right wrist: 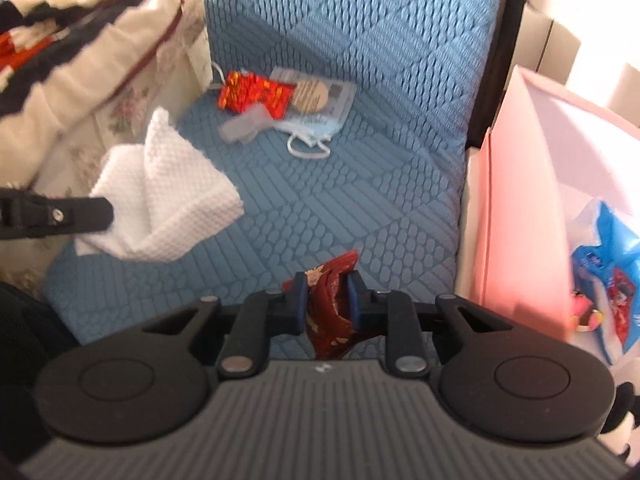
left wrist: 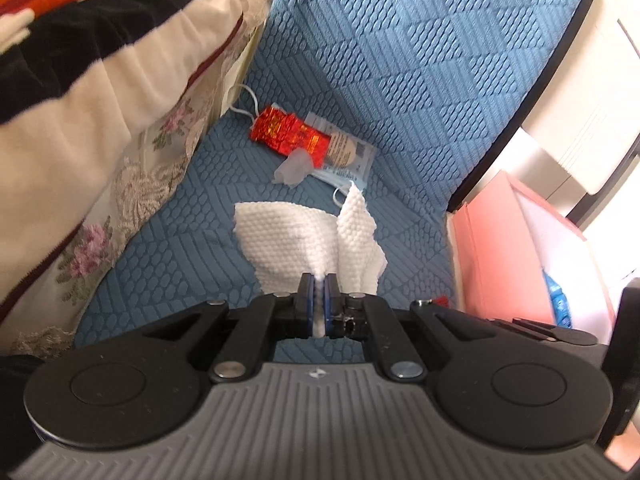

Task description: Organize soft objects

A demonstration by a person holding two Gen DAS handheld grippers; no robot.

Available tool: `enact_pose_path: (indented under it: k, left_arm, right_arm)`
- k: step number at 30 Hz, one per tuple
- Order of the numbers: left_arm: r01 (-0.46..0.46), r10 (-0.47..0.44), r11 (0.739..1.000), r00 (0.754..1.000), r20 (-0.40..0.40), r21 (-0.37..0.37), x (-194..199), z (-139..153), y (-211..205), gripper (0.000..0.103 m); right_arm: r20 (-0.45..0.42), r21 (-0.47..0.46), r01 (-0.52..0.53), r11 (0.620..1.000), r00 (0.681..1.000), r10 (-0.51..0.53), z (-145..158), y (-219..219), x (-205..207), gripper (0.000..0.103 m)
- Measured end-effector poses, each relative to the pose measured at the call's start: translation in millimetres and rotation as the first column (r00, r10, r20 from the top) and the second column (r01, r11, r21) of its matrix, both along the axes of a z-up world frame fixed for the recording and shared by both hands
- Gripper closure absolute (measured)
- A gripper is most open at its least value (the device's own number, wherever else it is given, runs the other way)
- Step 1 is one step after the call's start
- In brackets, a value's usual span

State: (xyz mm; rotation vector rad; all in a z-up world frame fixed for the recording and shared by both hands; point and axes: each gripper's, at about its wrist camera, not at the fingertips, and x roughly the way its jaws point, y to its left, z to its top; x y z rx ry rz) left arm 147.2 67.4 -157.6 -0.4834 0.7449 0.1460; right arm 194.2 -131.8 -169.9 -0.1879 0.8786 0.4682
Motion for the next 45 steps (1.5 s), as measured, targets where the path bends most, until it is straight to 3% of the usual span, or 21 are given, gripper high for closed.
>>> enact_pose_path:
  k: [11,25,34,45]
  left_arm:
    - [0.043,-0.043,0.999,0.997,0.071,0.005,1,56,-27,0.097]
    - [0.133,-0.133,0.991,0.975,0.178,0.015,23,125,-89,0.097]
    - [0.247,-0.247,0.969,0.952,0.179,0.024,46,135,-158,0.097]
    - [0.359,-0.36,0.933,0.93,0.071,0.031,75,97,-251,0.097]
  right_arm:
    - [0.107,0.081,0.012,0.997,0.994,-0.021,78,-28,-12,0.08]
    - [0.255,0.122,0.103,0.987,0.958,-0.132,160,-92,-8,0.08]
    - [0.256,0.128,0.208,0.97,0.938,-0.235,162,-159,-15,0.08]
    - [0.174,0.106,0.347,0.932,0.916,-0.361,115,-241,-12,0.08]
